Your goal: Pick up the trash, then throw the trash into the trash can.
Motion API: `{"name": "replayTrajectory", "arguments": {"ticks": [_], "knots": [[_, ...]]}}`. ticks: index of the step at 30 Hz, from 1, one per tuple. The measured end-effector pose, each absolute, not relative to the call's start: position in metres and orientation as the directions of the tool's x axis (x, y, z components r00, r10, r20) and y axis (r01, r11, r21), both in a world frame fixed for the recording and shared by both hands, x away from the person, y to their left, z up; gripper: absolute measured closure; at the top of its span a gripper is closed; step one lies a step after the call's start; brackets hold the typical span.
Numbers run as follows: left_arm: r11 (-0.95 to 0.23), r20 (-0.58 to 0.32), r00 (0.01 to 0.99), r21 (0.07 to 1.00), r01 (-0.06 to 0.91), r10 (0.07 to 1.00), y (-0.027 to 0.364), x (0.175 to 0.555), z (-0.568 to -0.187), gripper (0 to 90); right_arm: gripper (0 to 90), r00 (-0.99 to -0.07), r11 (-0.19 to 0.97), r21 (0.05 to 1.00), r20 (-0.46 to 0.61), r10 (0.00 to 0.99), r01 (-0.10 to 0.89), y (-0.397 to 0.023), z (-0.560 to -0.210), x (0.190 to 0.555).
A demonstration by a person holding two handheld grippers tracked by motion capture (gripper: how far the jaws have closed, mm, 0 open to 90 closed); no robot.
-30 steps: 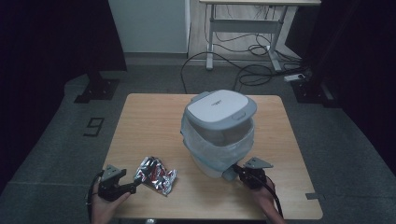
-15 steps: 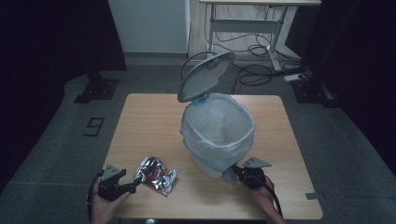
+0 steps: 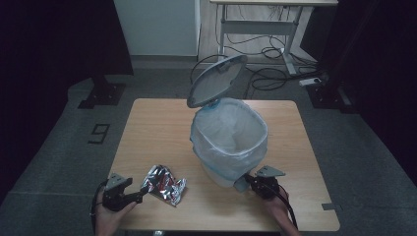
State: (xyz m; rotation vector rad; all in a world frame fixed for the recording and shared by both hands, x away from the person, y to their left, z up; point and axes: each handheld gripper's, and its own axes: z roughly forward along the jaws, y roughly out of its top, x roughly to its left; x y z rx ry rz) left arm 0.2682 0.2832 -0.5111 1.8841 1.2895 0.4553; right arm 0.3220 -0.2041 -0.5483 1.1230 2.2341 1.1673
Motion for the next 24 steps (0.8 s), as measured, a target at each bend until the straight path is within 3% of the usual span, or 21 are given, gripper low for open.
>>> {"name": "replayTrajectory", "arguments": {"ticks": [24], "knots": [[-0.158,-0.180,0.421,0.743,0.651,0.889,0.295,0.295,-0.525,28.4,90.0,-0.607,0.336,0.812,0.028,0.794,0.477,-0.204,-0.548,0.322]]}}
